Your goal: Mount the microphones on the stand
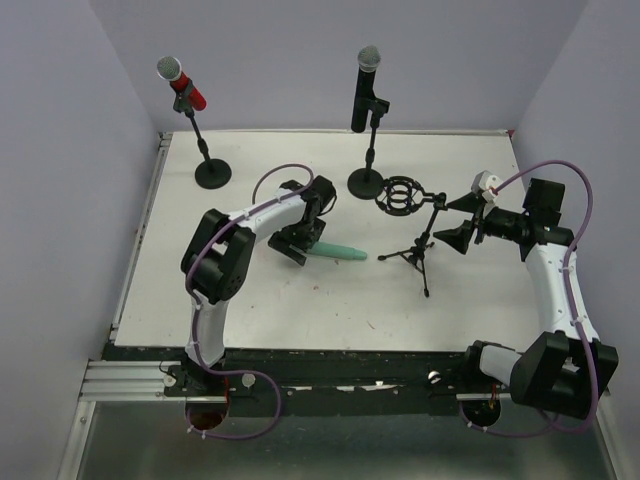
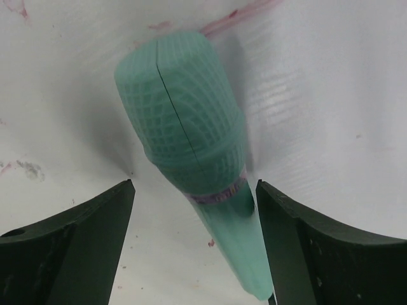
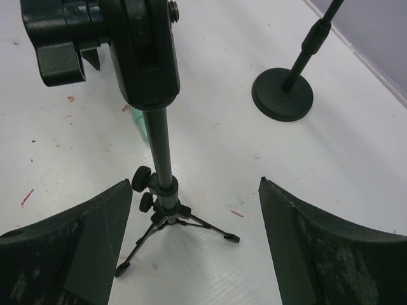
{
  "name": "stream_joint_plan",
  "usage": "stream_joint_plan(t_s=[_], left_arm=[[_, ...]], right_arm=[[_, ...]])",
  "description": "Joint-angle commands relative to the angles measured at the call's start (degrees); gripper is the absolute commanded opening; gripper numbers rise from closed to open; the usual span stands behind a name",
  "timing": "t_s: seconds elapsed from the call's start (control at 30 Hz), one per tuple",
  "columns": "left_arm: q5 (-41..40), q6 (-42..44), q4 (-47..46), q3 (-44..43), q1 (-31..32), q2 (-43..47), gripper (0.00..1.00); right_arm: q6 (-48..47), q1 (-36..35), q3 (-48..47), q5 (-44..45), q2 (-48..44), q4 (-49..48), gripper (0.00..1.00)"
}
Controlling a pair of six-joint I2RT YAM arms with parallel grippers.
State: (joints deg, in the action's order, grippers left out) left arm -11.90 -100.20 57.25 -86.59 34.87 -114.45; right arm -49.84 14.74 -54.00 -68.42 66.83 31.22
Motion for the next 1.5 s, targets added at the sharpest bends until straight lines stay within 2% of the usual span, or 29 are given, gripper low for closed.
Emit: stream_joint_plan(t_s=[0.0,0.17,0.23,0.33,0.4,0.5,0.6,0.73,0.87,1.07,1.2,1.27,1.47], left_arm=[[-0.8,-1.5,2.4,-1.5,-1.3,-3.2,0.84],[-0.8,-1.4,1.5,-1.0,-1.5,-3.2,0.75],[-0.8,-1.0,-0.2,-0.3,-1.5,-2.8,0.67],[0.0,-0.1,-2.8,1.2,-1.6,-2.1,0.53],[0.5,0.8,-4.8,2.6,-1.6,-1.5,0.33],[0.6,2.9,-8.6,5.6,-1.8,1.4,0.11],[-2.6,8.2,-15.7,11.5,-1.8,8.2,0.02],[-6.6,19.4,-27.5,20.4,-1.9,19.5,0.0],[-5.9,37.1,-42.5,28.1,-2.0,31.5,0.0],[9.1,65.1,-68.9,39.2,-2.4,49.2,0.0],[21.0,78.4,-74.1,37.6,-2.4,54.9,0.0],[27.1,82.3,-74.8,34.6,-2.4,55.9,0.0],[39.9,85.9,-77.5,26.7,-1.5,54.4,0.0]], right_arm=[[-1.0,0.5,0.2,0.7,-1.3,1.3,0.89],[-1.0,0.9,0.3,0.3,-1.9,1.5,0.89],[-1.0,0.9,0.4,0.2,-1.8,1.6,0.89],[-1.1,0.9,0.4,0.5,-1.8,1.7,0.89],[-1.1,1.0,0.3,0.5,-1.8,1.6,0.89],[-1.2,1.1,0.5,0.3,-1.7,1.7,0.89],[-1.1,1.2,0.5,0.4,-1.5,1.8,0.89],[-1.5,1.3,0.4,0.1,-1.4,2.2,0.89],[-2.4,1.3,0.3,-0.6,-1.3,3.0,0.89],[-3.6,1.3,0.3,-1.4,-1.1,3.8,0.89],[-4.8,1.3,0.2,-2.1,-0.8,4.8,0.89],[-5.3,1.3,0.1,-2.3,-0.6,5.4,0.89],[-7.3,1.3,-0.3,-2.7,0.1,7.2,0.89]])
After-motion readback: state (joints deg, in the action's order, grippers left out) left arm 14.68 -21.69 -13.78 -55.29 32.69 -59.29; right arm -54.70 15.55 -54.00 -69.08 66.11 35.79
